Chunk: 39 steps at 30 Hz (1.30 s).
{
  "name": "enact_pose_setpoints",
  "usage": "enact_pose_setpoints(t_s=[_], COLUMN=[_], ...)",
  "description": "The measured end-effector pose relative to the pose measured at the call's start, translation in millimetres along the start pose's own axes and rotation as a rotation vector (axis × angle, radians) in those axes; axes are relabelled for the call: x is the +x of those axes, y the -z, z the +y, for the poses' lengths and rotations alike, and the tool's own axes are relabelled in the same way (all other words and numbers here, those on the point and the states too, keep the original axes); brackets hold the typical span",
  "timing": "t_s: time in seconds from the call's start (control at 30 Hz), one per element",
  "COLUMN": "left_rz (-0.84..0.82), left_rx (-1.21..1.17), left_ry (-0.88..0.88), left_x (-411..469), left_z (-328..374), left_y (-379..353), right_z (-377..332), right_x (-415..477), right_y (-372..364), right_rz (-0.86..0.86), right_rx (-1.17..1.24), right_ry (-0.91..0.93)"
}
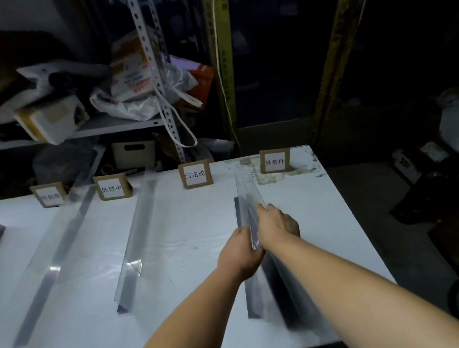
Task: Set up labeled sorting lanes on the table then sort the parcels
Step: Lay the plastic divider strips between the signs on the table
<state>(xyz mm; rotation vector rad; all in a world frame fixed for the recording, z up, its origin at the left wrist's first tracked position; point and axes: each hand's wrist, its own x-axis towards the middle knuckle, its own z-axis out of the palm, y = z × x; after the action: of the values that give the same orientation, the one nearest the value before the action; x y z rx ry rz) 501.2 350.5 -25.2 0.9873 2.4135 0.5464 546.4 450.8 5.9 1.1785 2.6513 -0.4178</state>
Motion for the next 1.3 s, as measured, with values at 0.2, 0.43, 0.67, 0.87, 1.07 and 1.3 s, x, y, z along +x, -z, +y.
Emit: enact_pose_setpoints(t_s=[0.2,0.43,0.67,0.87,1.07,1.3], left_rz=[0.079,0.095,0.141,0.186,0.127,0.145], left_rx=[0.053,0.113,0.096,0.05,0.058,-0.012], left_ry=[0.118,0.154,0.103,0.062,0.03,0.07], left_x=[4.9,10.6,22.9,46.1,64.9,82.6], left_z=[6.3,1.6,-15.8,-25.3,-43.5,-63.3], left_y=[2.9,14.4,27.3,45.8,55.2,63.4], right_z=[5.2,6.2,-13.5,-27.9,-55.0,-79.0], right_x=[17.3,30.5,51.5,72.3,102.7,130.6], right_y=[8.5,16.5,30.7,44.8,51.1,45.4], right_rz=[-0.096,-0.073,-0.012,0.061,0.045,0.055], right_rx=[-0.089,-0.221,-0.156,-0.111,-0.211,-0.189], right_ry=[0.047,0.138,0.1,0.057,0.049,-0.005])
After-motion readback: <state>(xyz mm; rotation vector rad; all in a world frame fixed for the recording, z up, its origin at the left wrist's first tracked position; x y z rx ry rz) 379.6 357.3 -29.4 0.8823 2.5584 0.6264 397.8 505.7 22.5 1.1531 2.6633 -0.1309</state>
